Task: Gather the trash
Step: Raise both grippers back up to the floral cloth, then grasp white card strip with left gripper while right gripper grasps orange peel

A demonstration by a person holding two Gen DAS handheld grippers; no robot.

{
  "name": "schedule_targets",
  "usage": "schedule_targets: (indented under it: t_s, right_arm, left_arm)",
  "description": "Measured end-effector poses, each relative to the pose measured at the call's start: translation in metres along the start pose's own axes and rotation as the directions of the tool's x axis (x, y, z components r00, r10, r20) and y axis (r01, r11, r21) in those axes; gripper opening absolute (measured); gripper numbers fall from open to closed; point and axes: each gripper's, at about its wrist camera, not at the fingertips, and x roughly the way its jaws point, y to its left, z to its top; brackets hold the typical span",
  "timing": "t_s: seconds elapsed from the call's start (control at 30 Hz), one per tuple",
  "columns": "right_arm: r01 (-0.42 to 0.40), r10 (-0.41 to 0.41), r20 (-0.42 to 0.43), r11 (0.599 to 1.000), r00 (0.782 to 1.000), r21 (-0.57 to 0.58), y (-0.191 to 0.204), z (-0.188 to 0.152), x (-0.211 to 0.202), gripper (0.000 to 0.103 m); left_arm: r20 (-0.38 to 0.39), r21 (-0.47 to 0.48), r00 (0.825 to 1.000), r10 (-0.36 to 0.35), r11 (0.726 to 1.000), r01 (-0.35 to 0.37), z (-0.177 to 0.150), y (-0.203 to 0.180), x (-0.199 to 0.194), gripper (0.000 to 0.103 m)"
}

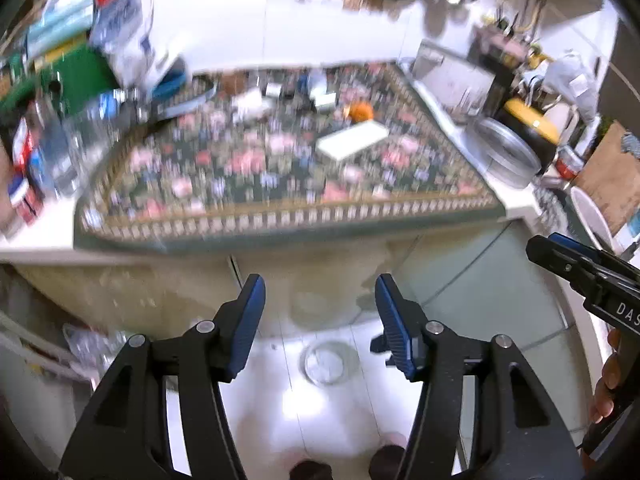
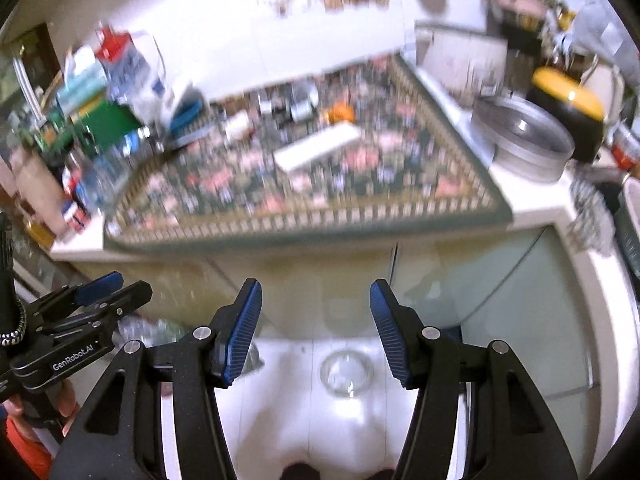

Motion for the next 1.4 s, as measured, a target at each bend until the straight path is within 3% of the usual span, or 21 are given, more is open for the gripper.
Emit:
schedule_targets:
  t_s: [0.23,0.47,0.77,0.87,1.0,1.23,1.4]
  right_arm:
    - [0.060,-0.061,0.115,0.998,0.992,0.015,0.016,0.032,-0.035,0.053]
    - [0.068,-0.070,0.156,0.998,0.985,0.014,0.000,0.064,-0.027,0.054]
    - [0.003,0.001,0.108,0.999,0.994,-0.037,-0.048,0.129,0.022,0.055]
    - [-0.008,0.014,0.082,0.998,0.997,-0.069,-0.064,0.151,0.042,0.061]
    - [-0.026,0.030,0.039,0.993,0.999,-0.112,-0.079,0.171,0.074,0.061]
    - [-0.047,0.040,-0.084,0.996,0.996,-0.074,-0.101,0.183,0.128,0.061]
    - [0.008,-0.012,-0.140,1.000,0.990,-0.030,-0.104,0.186,0.158,0.061]
  left_arm:
    - [0.113,0.067,0.994,0.001,0.998,-0.008,0.042,-0.005,-0.037,0.068]
    - [0.152,0.059,0.988,0.005,0.998,-0.014,0.077,-0.012,-0.016,0.084]
    - [0.045,0.056,0.998,0.048,0.997,-0.051,0.145,-0.039,0.084,0.085]
    - [0.002,0.029,0.998,0.060,0.998,-0.060,0.157,-0.042,0.122,0.085]
    - [-0.071,0.012,0.996,0.055,0.998,-0.055,0.164,-0.041,0.188,0.085]
    - [-0.180,0.138,0.979,0.093,0.988,-0.069,0.166,-0.030,0.276,0.085]
    - [-0.214,0.242,0.976,0.037,0.970,0.016,0.167,-0.030,0.313,0.085]
